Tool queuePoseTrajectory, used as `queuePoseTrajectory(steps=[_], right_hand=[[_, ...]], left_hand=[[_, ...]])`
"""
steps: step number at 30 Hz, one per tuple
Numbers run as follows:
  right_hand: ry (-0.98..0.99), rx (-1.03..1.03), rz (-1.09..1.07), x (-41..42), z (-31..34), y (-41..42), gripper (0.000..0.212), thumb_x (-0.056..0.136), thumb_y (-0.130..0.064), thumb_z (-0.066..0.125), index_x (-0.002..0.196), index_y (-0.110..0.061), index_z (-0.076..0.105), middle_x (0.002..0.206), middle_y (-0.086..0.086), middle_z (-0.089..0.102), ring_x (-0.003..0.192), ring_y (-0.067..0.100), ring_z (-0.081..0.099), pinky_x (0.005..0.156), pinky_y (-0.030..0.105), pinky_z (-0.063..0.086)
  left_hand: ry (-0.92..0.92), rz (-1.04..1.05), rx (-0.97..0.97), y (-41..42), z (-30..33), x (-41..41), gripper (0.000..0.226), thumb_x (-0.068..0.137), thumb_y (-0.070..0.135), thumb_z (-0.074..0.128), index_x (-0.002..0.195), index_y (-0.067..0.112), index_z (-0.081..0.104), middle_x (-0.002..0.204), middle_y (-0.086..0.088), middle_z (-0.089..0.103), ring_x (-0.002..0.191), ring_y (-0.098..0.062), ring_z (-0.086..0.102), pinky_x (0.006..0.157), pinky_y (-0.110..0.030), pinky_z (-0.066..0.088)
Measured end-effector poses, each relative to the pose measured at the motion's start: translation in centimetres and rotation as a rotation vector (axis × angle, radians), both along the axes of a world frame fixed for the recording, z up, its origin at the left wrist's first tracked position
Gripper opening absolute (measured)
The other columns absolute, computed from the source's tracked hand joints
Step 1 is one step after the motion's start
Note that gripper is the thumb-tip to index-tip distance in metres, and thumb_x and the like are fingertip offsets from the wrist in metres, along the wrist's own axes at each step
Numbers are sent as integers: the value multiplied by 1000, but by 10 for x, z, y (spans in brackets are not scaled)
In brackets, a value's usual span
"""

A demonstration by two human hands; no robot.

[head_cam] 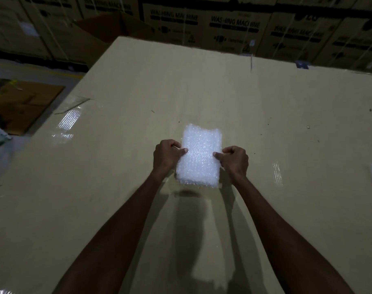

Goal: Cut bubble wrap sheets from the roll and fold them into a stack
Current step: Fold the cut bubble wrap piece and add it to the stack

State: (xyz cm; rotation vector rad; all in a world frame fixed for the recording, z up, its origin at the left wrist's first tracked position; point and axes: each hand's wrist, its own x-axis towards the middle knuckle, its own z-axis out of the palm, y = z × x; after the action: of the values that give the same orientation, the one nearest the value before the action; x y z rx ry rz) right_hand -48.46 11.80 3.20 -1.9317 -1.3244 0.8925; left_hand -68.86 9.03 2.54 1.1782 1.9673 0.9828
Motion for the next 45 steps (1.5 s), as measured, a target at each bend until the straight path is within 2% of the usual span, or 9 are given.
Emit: queuePoseTrajectory(steps=[4, 7, 10, 16, 28, 31, 33, 37, 45], right_hand=[[-115, 206, 41, -8, 7, -12, 42, 84, -32, 80, 116, -8, 67, 100, 2, 68, 95, 23, 66, 89, 35, 51], [-238, 410, 199, -20, 4, -20, 44, 93, -28, 69, 129, -3, 62, 125, 13, 66, 112, 30, 62, 95, 37, 46], [-340, 398, 421, -31, -6, -20, 51, 100, -26, 52, 141, 3, 52, 146, 21, 53, 138, 36, 47, 111, 42, 38], [-575, 206, 672, -25, -35, -17, 61, 110, -30, 32, 160, 0, 15, 169, 17, 5, 158, 28, 2, 126, 41, 6], [-470, 155, 675, -18, -57, -16, 74, 100, -49, 16, 163, -10, 6, 171, 5, -2, 157, 17, -2, 125, 38, 2], [-403, 141, 695, -14, -47, -15, 66, 109, -46, 23, 163, -11, 7, 171, 3, -1, 157, 16, -2, 127, 44, 4], [-211, 193, 659, -6, -33, -17, 62, 110, -41, 35, 162, -14, 15, 170, -1, 9, 157, 12, 5, 127, 39, 9], [89, 305, 484, 23, -3, -29, 56, 106, -40, 49, 157, -20, 36, 164, -5, 33, 151, 8, 27, 123, 28, 22], [3, 344, 422, 143, 8, -75, 55, 105, -44, 50, 154, -19, 44, 160, -3, 41, 146, 11, 37, 116, 26, 29]], left_hand=[[169, -14, 188, -4, 4, 1, 34, 87, 35, 76, 113, 14, 70, 104, 1, 71, 92, -17, 66, 80, -28, 48], [369, -131, 417, -5, 1, 9, 36, 100, 31, 56, 129, 10, 64, 133, -4, 62, 119, -21, 59, 98, -32, 46], [528, -368, 323, 0, -9, 19, 46, 106, 29, 38, 148, 10, 47, 157, -5, 40, 148, -21, 31, 119, -45, 28], [778, -611, 76, 3, -39, 11, 79, 93, 48, -6, 159, 12, 19, 168, -1, 8, 155, -18, 4, 120, -56, 11], [734, -617, 20, -1, -52, 13, 78, 91, 54, -8, 160, 19, 3, 167, 5, -6, 153, -12, -7, 121, -55, 0], [764, -651, -8, 0, -40, 12, 84, 88, 57, -11, 160, 17, 2, 168, 3, -6, 154, -17, -7, 121, -57, 0], [751, -646, 10, 1, -28, 14, 83, 90, 59, -7, 160, 15, 3, 168, 2, -4, 155, -18, -6, 120, -56, -2], [723, -566, 153, -7, -5, 24, 74, 98, 53, 5, 160, 13, 10, 168, -1, 6, 155, -18, 1, 121, -56, 2], [584, -541, 529, -59, -1, 145, 56, 105, 38, 29, 151, 8, 41, 158, -5, 39, 150, -17, 26, 124, -45, 13]])
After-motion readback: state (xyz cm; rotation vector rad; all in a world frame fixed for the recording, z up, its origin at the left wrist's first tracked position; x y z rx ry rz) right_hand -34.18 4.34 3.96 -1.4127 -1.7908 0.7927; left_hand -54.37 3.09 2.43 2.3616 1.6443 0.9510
